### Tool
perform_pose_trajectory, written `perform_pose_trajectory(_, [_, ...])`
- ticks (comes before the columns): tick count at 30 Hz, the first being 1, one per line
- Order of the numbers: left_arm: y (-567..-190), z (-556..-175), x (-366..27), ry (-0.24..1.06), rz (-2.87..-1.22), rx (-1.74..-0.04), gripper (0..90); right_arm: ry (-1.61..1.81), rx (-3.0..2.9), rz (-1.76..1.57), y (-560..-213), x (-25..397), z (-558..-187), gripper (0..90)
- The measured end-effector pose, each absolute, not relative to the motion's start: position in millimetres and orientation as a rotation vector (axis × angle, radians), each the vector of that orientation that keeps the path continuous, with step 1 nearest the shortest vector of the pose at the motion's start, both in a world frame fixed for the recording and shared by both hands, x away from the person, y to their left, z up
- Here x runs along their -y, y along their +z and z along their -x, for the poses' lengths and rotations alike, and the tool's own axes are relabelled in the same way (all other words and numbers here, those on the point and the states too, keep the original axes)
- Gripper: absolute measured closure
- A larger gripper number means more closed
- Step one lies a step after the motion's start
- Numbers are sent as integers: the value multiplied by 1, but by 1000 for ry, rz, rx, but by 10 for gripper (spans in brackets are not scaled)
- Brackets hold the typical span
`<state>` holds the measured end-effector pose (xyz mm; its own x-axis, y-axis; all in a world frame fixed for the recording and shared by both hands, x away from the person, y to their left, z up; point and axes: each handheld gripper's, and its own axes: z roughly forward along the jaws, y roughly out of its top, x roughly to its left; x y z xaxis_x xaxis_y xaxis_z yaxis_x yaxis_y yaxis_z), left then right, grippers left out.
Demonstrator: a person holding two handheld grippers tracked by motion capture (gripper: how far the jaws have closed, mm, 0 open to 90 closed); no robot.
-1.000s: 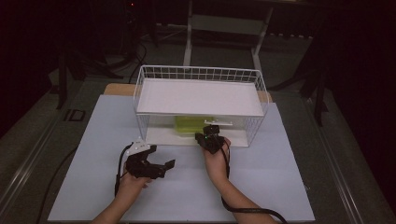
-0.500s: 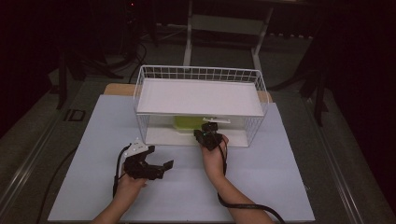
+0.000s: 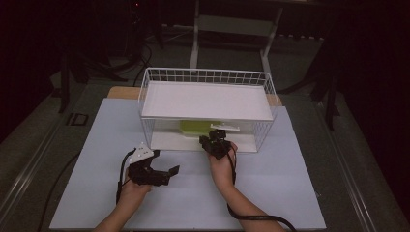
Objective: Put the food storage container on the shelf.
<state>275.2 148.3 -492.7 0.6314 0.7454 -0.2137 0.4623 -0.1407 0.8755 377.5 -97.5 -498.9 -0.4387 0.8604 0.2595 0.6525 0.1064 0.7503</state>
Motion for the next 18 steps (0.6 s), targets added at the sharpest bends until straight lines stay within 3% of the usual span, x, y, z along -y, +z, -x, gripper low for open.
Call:
perform_pose_trajectory(5, [-493,-275,-145,341,-1805,-941,21,1242,-2175,-1400,-494,99,-361,740])
perform_pose_trajectory(18, [-484,-278,-139,314,-1803,-862,21,1334,-2197,-1306,-488,116,-345,230])
